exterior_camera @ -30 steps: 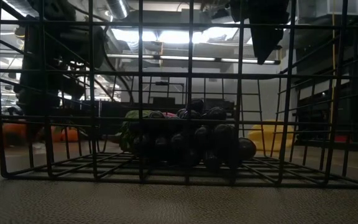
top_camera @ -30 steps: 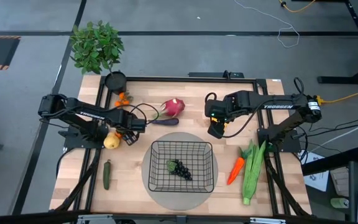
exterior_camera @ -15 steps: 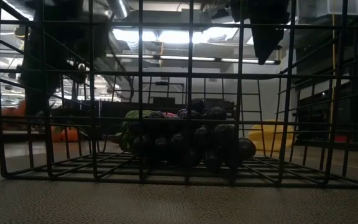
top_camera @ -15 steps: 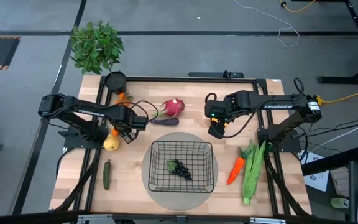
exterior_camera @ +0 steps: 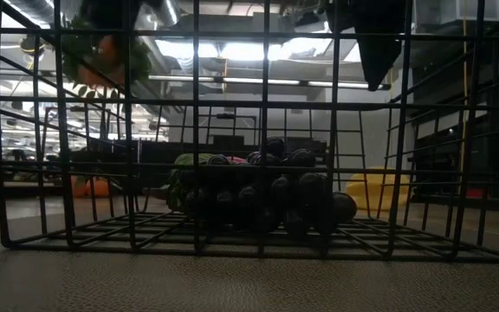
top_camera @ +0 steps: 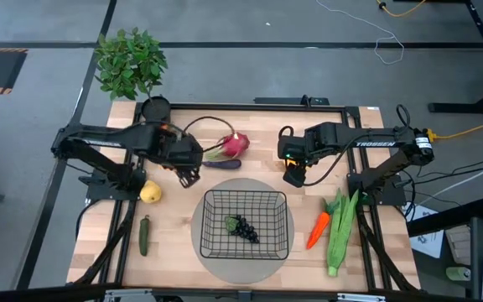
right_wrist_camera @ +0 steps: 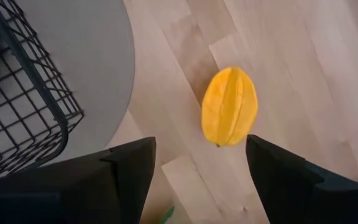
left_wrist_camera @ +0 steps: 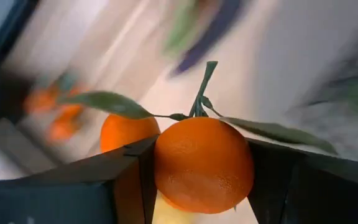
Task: Build produce basket
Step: Put the bottom tangerines into the black wire basket, then put the tangerines into the black wire basket
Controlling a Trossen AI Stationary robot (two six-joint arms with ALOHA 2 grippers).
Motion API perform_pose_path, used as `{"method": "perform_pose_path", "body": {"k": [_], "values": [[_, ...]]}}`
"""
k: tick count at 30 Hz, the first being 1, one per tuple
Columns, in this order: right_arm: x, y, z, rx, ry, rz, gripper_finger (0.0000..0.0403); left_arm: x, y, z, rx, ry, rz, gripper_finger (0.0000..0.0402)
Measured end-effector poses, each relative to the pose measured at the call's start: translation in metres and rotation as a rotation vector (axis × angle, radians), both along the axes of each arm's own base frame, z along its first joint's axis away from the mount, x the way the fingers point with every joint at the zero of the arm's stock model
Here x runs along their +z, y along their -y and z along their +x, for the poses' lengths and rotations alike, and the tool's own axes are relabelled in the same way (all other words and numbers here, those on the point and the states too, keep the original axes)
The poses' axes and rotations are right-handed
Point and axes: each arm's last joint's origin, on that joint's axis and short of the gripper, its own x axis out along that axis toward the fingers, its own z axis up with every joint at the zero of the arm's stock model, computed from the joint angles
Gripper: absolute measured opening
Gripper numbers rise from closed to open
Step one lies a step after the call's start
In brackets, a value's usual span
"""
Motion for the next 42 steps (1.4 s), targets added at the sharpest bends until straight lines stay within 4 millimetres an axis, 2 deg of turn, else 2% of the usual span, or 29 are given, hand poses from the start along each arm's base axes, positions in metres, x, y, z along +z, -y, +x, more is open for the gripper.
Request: {"method": "perform_pose_path", "body": {"k": [4, 9, 12, 18, 22, 26, 30, 36, 42], "values": [[0.000, 0.000, 0.000, 0.000, -0.004, 0.000, 0.0237, 0.030, 0.027, 0.020, -0.260, 0.299, -0.083, 0.0153], [0.000, 0.000, 0.000, 0.000, -0.005, 0.000, 0.0237, 0.047, 0.058, 0.038, -0.509, 0.550, -0.099, 0.0153], [0.000, 0.000, -0.001, 0.000, -0.007, 0.000, 0.0237, 0.042, 0.068, 0.042, -0.565, 0.542, -0.055, 0.0164], [0.000, 0.000, -0.001, 0.000, -0.011, 0.000, 0.0237, 0.033, 0.072, 0.055, -0.560, 0.529, -0.051, 0.0275], [0.000, 0.000, -0.001, -0.002, -0.012, 0.001, 0.0237, 0.031, 0.073, 0.055, -0.576, 0.511, -0.057, 0.0307], [0.000, 0.000, -0.001, -0.003, -0.014, 0.001, 0.0237, 0.028, 0.064, 0.046, -0.513, 0.426, -0.055, 0.0309], [0.000, 0.000, -0.001, -0.005, -0.014, 0.001, 0.0237, 0.026, 0.042, 0.024, -0.302, 0.288, 0.006, 0.0308], [0.000, 0.000, -0.001, -0.036, -0.008, 0.007, 0.0237, 0.013, 0.000, -0.004, 0.030, -0.022, 0.157, 0.0313], [0.000, 0.000, -0.001, -0.037, -0.008, 0.007, 0.0237, -0.012, -0.039, -0.006, 0.294, -0.095, 0.165, 0.0309]]}}
